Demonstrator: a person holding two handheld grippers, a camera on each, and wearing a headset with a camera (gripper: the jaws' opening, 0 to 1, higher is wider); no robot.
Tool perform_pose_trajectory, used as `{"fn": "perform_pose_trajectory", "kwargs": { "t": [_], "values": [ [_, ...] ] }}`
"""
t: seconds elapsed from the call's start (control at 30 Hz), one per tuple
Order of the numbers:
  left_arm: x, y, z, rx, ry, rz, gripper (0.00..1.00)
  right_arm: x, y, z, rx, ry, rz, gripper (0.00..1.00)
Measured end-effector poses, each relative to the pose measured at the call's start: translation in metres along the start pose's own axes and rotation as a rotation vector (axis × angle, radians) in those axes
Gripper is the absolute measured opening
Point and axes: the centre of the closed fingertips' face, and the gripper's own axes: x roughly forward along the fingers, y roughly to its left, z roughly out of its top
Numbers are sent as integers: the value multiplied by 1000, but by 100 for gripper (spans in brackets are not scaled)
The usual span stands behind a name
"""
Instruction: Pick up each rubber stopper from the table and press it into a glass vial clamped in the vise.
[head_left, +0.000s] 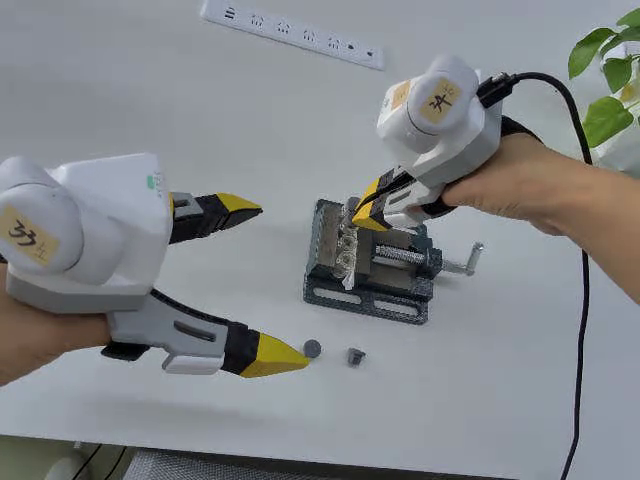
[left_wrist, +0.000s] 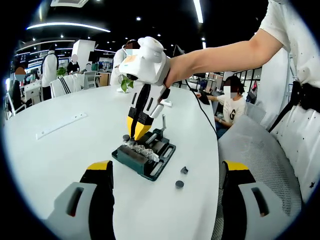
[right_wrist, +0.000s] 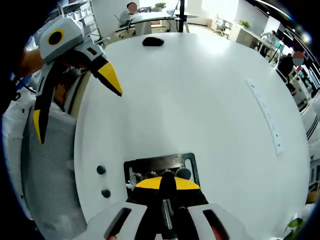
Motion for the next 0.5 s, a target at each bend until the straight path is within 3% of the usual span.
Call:
{"fn": "perform_pose_trajectory", "kwargs": {
  "t": [0.5],
  "values": [
    [-1, 1, -2, 6, 15, -3, 90, -16, 3, -1, 60, -80, -19, 9]
  ]
}}
